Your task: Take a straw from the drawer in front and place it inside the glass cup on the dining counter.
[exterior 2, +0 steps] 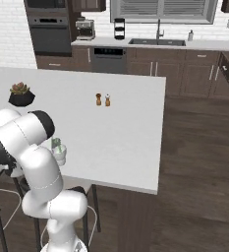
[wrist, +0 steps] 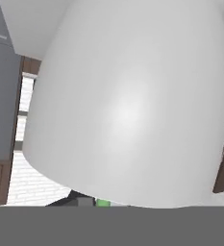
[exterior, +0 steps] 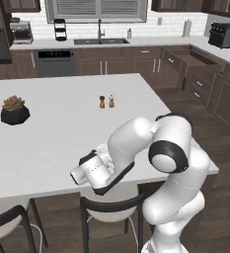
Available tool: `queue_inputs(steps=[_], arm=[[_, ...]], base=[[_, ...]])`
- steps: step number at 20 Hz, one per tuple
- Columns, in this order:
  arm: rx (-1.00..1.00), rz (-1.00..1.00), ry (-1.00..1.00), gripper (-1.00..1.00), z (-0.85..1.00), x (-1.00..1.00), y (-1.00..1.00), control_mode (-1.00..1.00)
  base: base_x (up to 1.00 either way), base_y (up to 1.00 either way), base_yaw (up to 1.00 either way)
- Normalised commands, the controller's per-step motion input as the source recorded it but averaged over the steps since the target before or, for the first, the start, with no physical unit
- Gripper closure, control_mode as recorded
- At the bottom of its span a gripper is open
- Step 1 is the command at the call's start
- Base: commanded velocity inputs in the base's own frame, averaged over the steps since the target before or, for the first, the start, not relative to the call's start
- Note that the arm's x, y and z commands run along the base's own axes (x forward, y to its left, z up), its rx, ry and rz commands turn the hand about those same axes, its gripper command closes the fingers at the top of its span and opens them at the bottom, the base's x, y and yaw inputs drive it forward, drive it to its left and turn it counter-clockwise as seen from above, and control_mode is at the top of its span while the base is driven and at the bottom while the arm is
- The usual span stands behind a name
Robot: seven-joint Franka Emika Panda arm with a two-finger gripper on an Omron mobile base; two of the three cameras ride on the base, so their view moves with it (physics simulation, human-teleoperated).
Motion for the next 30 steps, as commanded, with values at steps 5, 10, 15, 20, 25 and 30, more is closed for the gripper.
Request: queue_inputs(steps=[5, 10, 15, 20, 25, 30], arm=[[0.01, 0.0, 0.0, -1.0, 0.01, 0.0, 0.0, -1.0], [0.11, 0.0, 0.0, -1.0, 0.15, 0.0, 0.01, -1.0], [0.23, 0.0, 0.0, -1.0, 0.17, 0.06, 0.09, -1.0], [0.29, 0.0, 0.01, -1.0, 0.06, 0.11, 0.01, -1.0], [0.27, 0.0, 0.08, -1.0, -0.13, 0.26, 0.0, -1.0], [0.27, 0.0, 0.1, -1.0, -0.27, 0.34, 0.0, -1.0]], base=[[0.0, 0.0, 0.0], [0.0, 0.0, 0.0], [0.0, 0.0, 0.0], [0.0, 0.0, 0.0], [0.0, 0.0, 0.0], [0.0, 0.0, 0.0]])
